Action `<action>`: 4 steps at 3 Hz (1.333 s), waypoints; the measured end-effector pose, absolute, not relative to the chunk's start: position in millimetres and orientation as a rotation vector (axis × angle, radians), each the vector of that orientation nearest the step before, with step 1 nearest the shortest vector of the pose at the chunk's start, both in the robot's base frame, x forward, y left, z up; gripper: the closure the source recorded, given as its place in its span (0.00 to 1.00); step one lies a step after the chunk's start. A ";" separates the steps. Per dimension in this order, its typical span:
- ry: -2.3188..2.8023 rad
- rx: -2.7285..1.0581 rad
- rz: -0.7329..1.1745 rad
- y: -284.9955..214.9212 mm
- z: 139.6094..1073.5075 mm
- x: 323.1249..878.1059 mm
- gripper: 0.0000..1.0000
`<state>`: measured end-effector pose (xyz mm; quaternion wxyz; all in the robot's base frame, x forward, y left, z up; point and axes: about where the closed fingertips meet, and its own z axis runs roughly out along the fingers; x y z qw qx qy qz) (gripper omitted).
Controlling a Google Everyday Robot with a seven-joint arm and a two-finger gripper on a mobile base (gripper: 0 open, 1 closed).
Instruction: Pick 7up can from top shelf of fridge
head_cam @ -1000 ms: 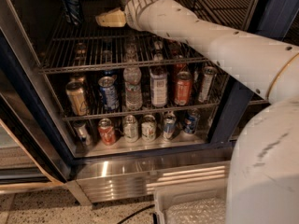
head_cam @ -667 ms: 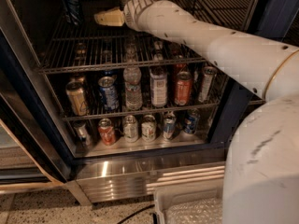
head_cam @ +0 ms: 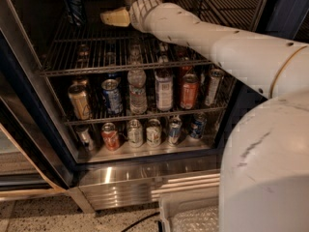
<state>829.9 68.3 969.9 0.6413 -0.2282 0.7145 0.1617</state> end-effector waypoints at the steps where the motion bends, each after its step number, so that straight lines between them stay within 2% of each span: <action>1: 1.629 -0.519 0.365 66.9 970.0 830.5 0.00; 2: 1.629 -0.519 0.365 66.9 970.0 830.5 0.16; 3: 1.629 -0.519 0.366 67.1 970.0 830.5 0.25; 4: 1.629 -0.519 0.366 67.1 970.0 830.5 0.26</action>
Offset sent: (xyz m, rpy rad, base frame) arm 0.0006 -0.0013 0.0001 -0.0013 -0.0011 -0.0025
